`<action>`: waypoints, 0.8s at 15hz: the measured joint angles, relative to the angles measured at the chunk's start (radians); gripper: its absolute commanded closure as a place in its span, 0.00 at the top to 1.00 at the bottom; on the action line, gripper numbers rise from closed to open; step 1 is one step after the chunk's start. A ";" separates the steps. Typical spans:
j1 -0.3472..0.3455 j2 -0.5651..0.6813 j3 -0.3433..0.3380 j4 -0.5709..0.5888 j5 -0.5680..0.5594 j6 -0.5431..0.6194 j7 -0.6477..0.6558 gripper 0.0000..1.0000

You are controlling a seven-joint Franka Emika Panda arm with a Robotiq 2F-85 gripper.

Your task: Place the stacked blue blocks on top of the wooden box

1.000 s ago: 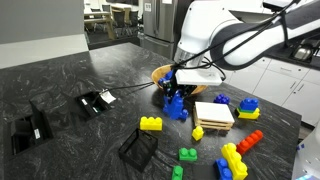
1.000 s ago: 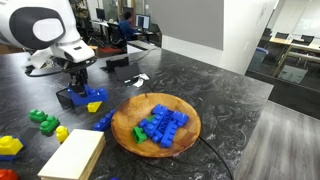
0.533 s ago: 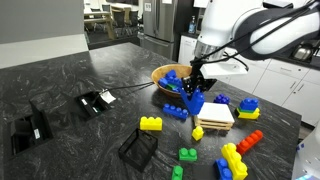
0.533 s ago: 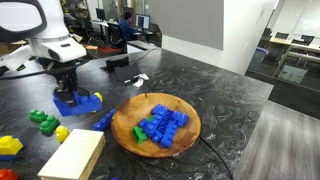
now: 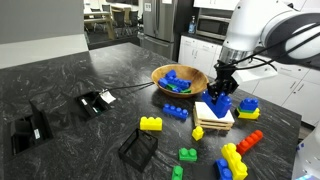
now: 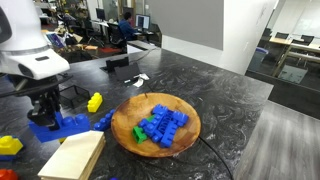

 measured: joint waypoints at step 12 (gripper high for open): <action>-0.021 -0.031 -0.088 -0.141 0.108 0.098 -0.589 0.11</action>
